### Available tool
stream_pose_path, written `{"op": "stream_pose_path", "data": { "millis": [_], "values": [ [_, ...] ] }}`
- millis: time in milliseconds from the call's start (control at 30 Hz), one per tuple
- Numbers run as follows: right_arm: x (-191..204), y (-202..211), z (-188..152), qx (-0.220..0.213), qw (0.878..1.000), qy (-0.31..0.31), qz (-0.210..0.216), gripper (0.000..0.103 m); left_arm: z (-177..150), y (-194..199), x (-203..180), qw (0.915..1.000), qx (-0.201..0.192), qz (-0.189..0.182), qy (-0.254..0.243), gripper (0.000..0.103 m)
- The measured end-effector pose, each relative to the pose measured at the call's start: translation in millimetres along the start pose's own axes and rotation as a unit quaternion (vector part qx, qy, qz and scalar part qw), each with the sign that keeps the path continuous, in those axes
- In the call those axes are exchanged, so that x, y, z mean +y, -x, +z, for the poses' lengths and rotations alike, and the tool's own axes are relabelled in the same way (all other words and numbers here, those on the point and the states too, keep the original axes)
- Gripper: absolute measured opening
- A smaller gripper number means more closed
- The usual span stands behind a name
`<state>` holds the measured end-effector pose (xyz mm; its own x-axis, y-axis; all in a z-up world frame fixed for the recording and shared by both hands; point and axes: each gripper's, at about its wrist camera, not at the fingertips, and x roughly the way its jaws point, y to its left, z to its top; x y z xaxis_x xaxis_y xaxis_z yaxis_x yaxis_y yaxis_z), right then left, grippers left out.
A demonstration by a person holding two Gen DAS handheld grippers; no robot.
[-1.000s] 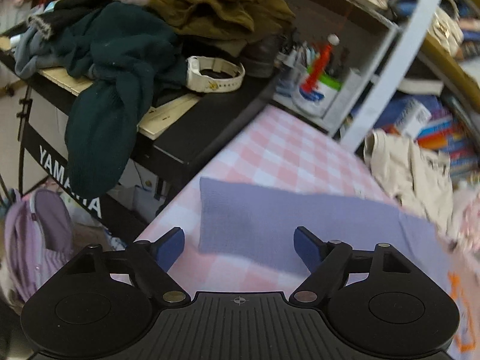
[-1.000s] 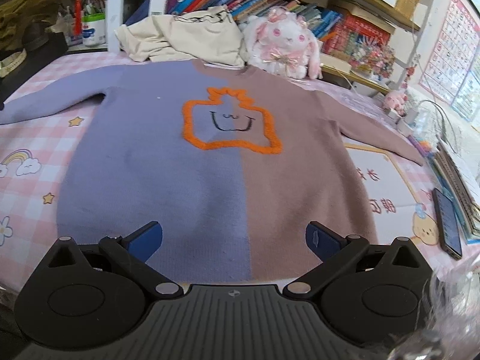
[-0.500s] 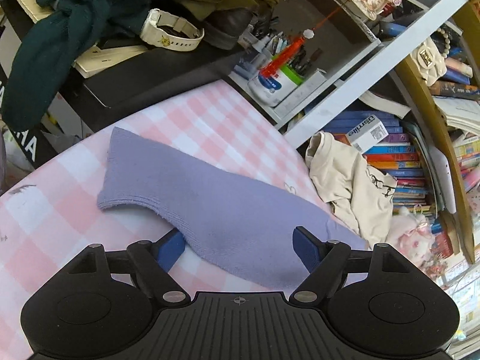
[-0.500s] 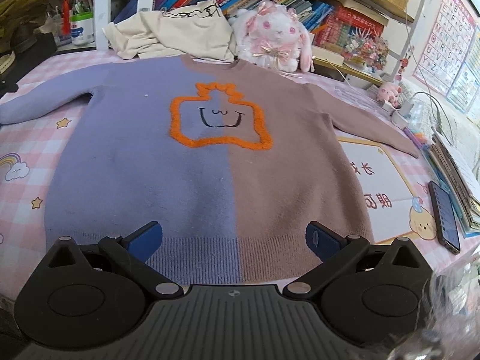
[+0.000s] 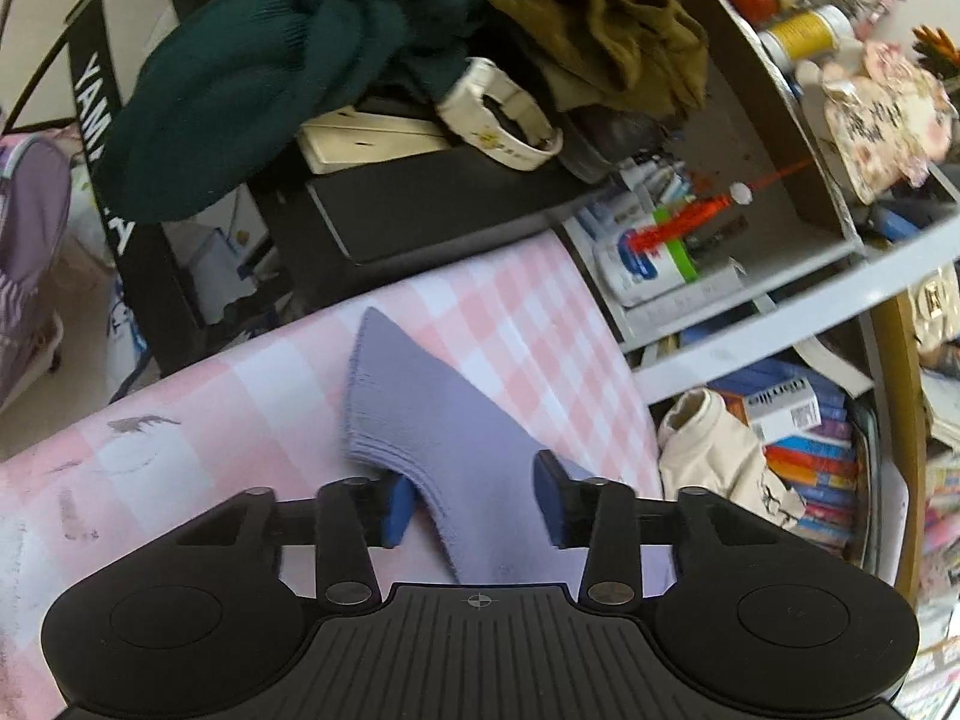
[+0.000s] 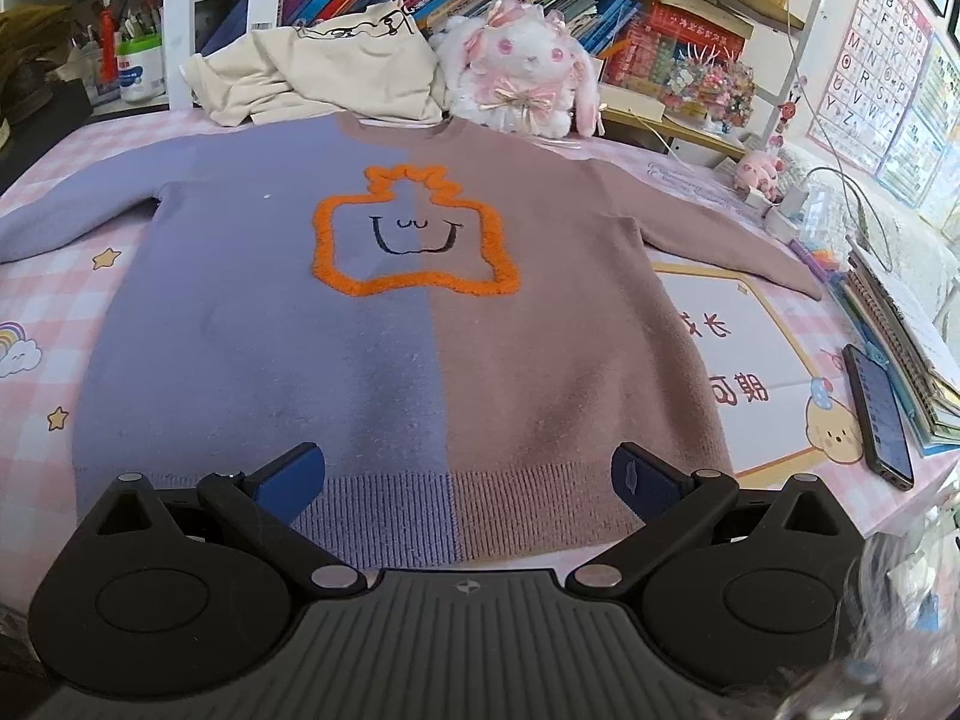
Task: Fold clothes
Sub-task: 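Move the left tool to the lavender sleeve cuff and close on it, then lift the lavender sleeve with the left tool and fold it across the chest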
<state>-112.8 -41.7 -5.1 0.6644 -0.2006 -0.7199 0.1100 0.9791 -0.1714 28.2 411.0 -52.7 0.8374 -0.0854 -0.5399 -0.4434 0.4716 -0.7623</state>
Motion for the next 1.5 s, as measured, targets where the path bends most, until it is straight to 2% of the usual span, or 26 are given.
{"op": "stream_pose_path", "data": {
  "millis": [67,133,167,400,533,667,900,1067,1300,1500],
  "values": [
    [-2,-1,0,0.001,1.0,-0.002,-0.002,0.103,1,-2,1,1.0,-0.003,0.005,0.004,0.025],
    [-6,-3,1,0.001,1.0,-0.004,-0.003,0.103,2,-4,3,0.9999,-0.007,0.011,0.005,0.006],
    [-8,-4,2,0.0,1.0,-0.004,-0.003,0.103,3,-4,3,0.9999,-0.009,0.013,0.005,0.004],
    [-29,-12,8,-0.011,1.0,-0.005,0.004,0.103,3,-8,-4,0.9991,-0.022,0.036,-0.007,0.003],
    [-45,-22,15,-0.015,1.0,-0.001,0.02,0.103,-10,-3,-38,0.998,-0.029,0.009,-0.056,0.003],
    [-65,-36,24,-0.016,0.999,0.012,0.042,0.103,-30,-2,-87,0.9928,-0.025,-0.023,-0.115,0.003],
    [-104,-62,40,-0.018,0.995,0.041,0.09,0.103,-91,-12,-178,0.9792,0.004,-0.072,-0.19,0.003],
    [-131,-81,44,-0.013,0.99,0.057,0.13,0.103,-140,-24,-234,0.9687,0.013,-0.076,-0.236,0.003],
    [-160,-99,42,-0.004,0.98,0.079,0.181,0.103,-199,-41,-289,0.9567,0.021,-0.082,-0.279,0.003],
    [-174,-107,41,-0.008,0.971,0.111,0.212,0.103,-242,-62,-313,0.9524,0.04,-0.077,-0.292,0.003]
  ]
}}
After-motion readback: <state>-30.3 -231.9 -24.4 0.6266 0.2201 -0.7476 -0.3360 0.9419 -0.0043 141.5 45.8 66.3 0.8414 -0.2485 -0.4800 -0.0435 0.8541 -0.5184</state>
